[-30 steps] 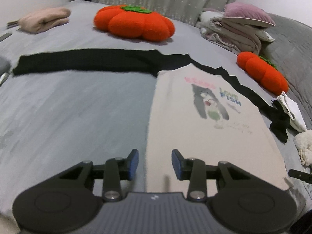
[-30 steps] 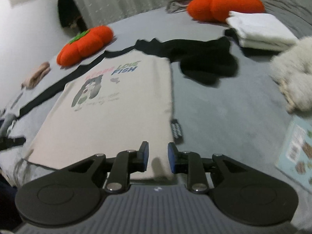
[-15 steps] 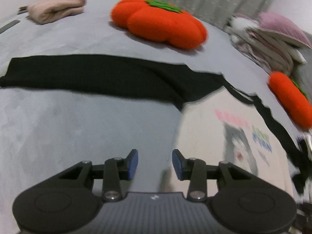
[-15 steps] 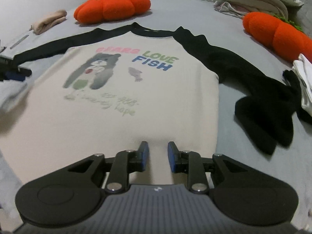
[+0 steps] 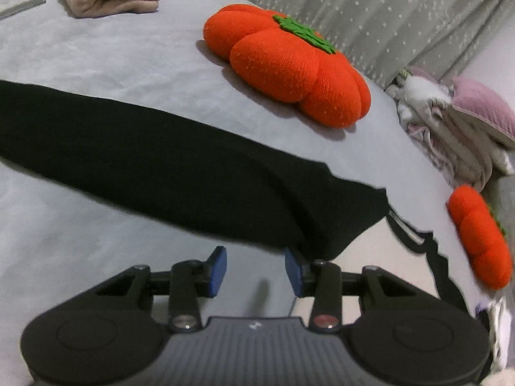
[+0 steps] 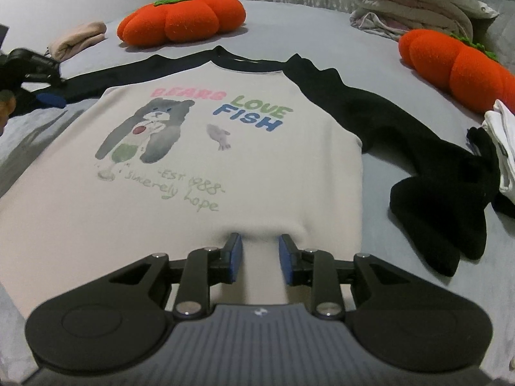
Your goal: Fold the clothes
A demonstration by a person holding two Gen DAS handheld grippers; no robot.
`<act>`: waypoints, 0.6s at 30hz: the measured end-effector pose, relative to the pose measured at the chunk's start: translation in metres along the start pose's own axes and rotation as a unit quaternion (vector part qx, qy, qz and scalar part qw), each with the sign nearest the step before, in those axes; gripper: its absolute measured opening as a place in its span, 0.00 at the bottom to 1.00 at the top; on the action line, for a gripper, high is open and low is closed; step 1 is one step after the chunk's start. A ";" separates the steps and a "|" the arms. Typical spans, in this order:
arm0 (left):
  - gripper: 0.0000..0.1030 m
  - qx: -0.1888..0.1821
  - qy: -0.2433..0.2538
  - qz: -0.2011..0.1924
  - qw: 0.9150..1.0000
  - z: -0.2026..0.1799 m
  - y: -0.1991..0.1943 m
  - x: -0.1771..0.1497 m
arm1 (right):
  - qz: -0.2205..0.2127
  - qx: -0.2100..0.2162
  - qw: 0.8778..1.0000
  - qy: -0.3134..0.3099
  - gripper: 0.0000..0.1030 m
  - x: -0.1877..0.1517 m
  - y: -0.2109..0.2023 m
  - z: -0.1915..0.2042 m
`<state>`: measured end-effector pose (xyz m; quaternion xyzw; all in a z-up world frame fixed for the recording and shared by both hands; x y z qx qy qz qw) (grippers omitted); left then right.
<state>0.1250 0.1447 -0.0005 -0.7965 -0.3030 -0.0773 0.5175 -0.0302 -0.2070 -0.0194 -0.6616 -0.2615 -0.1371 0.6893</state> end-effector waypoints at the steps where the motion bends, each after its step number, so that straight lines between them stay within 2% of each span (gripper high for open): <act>1: 0.39 -0.003 -0.003 -0.004 1.000 -0.002 0.004 0.002 | -0.001 0.000 1.000 0.000 0.29 0.000 0.000 0.000; 7: 0.40 0.002 -0.003 -0.010 1.000 -0.012 0.028 0.014 | -0.005 -0.007 1.000 -0.005 0.30 0.001 0.000 0.003; 13: 0.38 0.041 0.040 -0.029 0.998 -0.020 0.037 0.019 | -0.008 -0.010 1.000 -0.006 0.30 0.001 0.001 0.004; 15: 0.30 0.062 0.055 -0.032 0.996 -0.022 0.038 0.017 | -0.009 -0.011 1.000 -0.007 0.30 0.000 0.001 0.005; 17: 0.15 0.081 0.072 -0.034 0.994 -0.024 0.038 0.015 | -0.011 -0.012 1.000 -0.007 0.30 0.000 0.001 0.005; 18: 0.14 0.088 0.080 -0.034 0.992 -0.024 0.038 0.014 | -0.011 -0.012 1.000 -0.008 0.30 0.000 0.002 0.005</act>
Point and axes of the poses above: each gripper's, at about its wrist camera, not at the fingertips, and y roughly the way its jaws point, z to its left, x to its top, the point moved 4 cm from there along y, roughly the way its jaws point, and after that the axes turned 9 degrees about z, right-handed, at the moved point
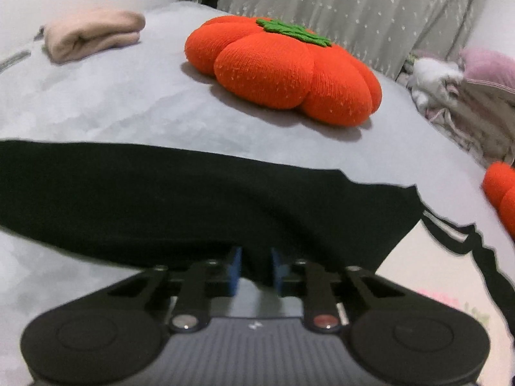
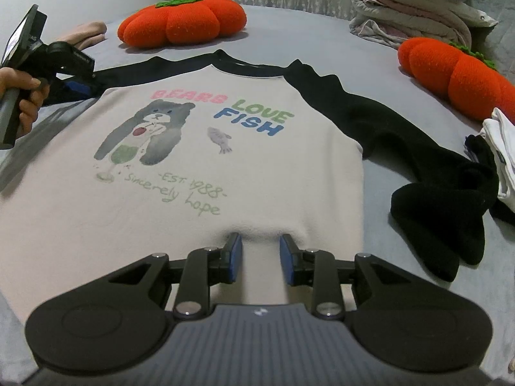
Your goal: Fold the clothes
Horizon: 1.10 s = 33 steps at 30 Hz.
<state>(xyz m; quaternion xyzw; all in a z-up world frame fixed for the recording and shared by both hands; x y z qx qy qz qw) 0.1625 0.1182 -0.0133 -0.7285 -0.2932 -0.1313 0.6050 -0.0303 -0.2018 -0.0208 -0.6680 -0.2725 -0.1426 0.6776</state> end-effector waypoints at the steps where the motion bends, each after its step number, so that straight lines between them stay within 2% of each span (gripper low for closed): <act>1: 0.08 0.002 0.004 0.001 1.000 0.000 -0.001 0.000 | 0.000 0.000 1.000 0.000 0.30 0.000 0.000 0.000; 3: 0.04 0.007 0.013 0.000 1.000 0.000 -0.003 -0.002 | 0.000 0.001 1.000 0.001 0.30 0.000 0.000 0.000; 9: 0.02 0.031 0.035 -0.014 0.999 -0.004 -0.012 -0.007 | -0.001 0.002 1.000 0.006 0.30 -0.001 0.000 -0.001; 19: 0.02 0.030 0.037 -0.029 0.998 0.001 -0.038 -0.009 | -0.001 0.002 1.000 0.006 0.29 -0.001 0.000 -0.002; 26: 0.02 0.041 0.042 -0.015 0.998 0.006 -0.030 -0.015 | -0.002 0.004 1.000 0.007 0.29 -0.002 0.000 -0.003; 29: 0.03 0.036 0.044 -0.005 0.998 0.009 -0.026 -0.016 | -0.001 0.003 1.000 0.007 0.29 -0.001 0.000 -0.003; 33: 0.04 0.021 0.021 0.001 1.000 0.016 -0.030 -0.010 | -0.002 0.004 1.000 0.007 0.29 -0.002 -0.001 -0.003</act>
Point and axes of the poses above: each gripper's, at about its wrist camera, not at the fingertips, and y roughly the way its jaws point, z to its left, x to its top, the point moved 4 cm from there along y, roughly the way its jaws point, and after that the axes turned 9 degrees about z, right-handed, at the moved point
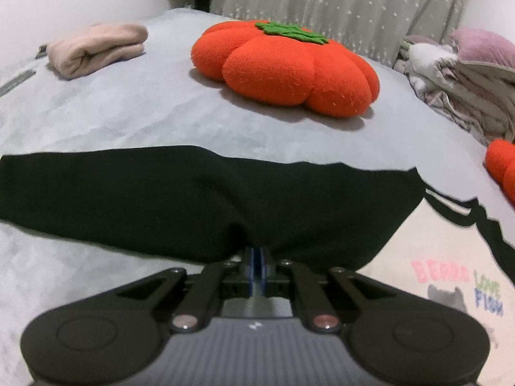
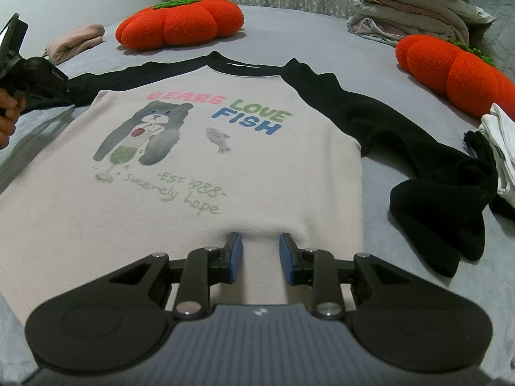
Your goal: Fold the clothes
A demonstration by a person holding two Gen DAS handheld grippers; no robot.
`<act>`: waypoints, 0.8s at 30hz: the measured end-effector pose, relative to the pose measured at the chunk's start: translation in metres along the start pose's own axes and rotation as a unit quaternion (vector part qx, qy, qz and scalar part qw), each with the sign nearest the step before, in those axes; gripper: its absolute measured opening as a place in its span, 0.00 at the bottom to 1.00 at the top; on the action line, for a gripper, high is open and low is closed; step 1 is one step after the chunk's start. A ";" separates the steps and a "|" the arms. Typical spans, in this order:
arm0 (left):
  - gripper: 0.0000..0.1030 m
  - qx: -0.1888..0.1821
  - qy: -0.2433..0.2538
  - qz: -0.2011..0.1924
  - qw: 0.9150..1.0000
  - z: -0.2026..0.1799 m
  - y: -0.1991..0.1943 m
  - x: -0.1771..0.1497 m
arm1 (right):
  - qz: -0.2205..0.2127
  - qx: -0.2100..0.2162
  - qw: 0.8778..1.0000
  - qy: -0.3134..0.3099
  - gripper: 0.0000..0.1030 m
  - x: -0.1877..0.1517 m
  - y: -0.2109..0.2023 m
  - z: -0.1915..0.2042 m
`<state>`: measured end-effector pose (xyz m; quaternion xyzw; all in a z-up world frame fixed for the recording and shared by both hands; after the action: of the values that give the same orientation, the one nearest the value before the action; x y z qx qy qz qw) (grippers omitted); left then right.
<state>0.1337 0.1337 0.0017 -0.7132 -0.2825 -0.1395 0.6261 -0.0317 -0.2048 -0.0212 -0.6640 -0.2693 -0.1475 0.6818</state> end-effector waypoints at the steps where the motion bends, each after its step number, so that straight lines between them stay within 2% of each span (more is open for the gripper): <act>1: 0.04 -0.001 -0.008 0.000 1.000 0.003 -0.002 0.002 | 0.000 0.000 1.000 0.000 0.29 0.000 0.000 0.000; 6: 0.04 -0.029 -0.031 0.002 0.999 0.009 -0.021 0.003 | 0.000 0.008 1.000 0.008 0.30 0.002 -0.003 -0.003; 11: 0.12 -0.093 0.030 0.034 0.995 -0.025 -0.035 -0.030 | -0.021 0.009 0.999 0.043 0.30 0.012 -0.012 -0.022; 16: 0.17 -0.115 0.090 0.046 0.988 -0.046 -0.035 -0.064 | -0.006 0.013 0.994 0.111 0.30 0.009 -0.007 -0.055; 18: 0.18 -0.116 0.093 0.053 0.987 -0.048 -0.027 -0.068 | -0.001 0.027 0.991 0.133 0.21 0.008 -0.003 -0.064; 20: 0.17 -0.117 0.091 0.052 0.988 -0.047 -0.022 -0.069 | 0.000 0.034 0.987 0.156 0.19 0.007 -0.002 -0.071; 21: 0.17 -0.115 0.092 0.050 0.988 -0.047 -0.020 -0.071 | 0.000 0.037 0.985 0.167 0.15 0.006 -0.001 -0.074; 23: 0.06 -0.106 0.101 0.047 0.988 -0.047 -0.019 -0.072 | 0.000 0.041 0.982 0.184 0.06 0.005 0.001 -0.080; 24: 0.06 -0.101 0.108 0.045 0.988 -0.047 -0.019 -0.073 | 0.000 0.039 0.982 0.186 0.05 0.005 0.001 -0.082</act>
<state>0.0712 0.0720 -0.0146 -0.7655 -0.1655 -0.2156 0.5833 -0.0134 -0.2844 -0.0169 -0.5977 -0.1439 -0.2578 0.7454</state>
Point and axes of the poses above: each gripper's, at about its wrist camera, not at the fingertips, and y roughly the way its jaws point, z to its left, x to its top, the point moved 4 cm from there along y, roughly the way its jaws point, and after that the axes turned 9 degrees about z, right-handed, at the moved point
